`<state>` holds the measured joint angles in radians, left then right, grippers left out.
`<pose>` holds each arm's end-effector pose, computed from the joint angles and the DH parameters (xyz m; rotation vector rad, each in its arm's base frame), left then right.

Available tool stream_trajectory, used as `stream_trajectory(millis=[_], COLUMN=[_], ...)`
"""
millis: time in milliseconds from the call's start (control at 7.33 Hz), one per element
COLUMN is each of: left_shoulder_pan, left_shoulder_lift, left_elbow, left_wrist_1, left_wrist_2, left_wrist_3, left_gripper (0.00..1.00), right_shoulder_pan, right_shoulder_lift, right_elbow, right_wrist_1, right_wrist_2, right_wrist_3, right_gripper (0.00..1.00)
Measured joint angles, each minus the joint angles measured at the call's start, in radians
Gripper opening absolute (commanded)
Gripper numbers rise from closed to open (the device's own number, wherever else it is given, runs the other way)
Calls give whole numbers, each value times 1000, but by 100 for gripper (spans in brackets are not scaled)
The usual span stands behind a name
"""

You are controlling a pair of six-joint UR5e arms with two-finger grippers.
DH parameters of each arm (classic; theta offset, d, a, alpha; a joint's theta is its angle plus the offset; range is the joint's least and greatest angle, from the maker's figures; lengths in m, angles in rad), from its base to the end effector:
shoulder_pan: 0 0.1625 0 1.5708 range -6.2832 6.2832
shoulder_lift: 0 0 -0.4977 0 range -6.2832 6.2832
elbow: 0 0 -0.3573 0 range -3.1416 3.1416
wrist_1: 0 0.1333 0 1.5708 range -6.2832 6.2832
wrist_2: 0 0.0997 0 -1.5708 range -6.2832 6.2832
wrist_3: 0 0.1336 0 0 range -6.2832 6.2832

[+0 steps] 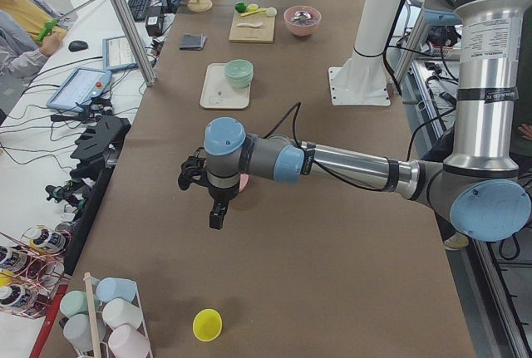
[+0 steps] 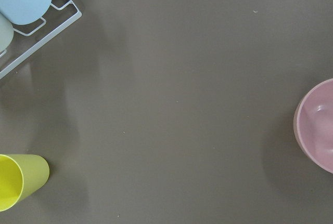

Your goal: Stack pink bowl on green and place spoon

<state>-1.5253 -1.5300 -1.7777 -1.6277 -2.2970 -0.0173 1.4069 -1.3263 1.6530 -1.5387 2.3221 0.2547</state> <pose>-0.0240 -0.4530 0.6761 0.1903 0.7296 0.1078 -0.0542 -0.5855 0.5871 0.1797 -0.7973 -0.0491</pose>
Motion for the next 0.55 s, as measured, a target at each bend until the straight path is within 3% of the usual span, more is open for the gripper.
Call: stream_trajectory(millis=[545], left_shoulder_pan=[2], left_shoulder_lift=[10], left_elbow=[-4], left_wrist_1=[-20], left_wrist_2=[-2], left_wrist_3=[-1], left_gripper=[98], right_shoulder_pan=[2], right_shoulder_lift=[-39], right_elbow=[0], right_wrist_1=[-9], right_wrist_2=[-1], right_wrist_3=[-1], right_gripper=[100])
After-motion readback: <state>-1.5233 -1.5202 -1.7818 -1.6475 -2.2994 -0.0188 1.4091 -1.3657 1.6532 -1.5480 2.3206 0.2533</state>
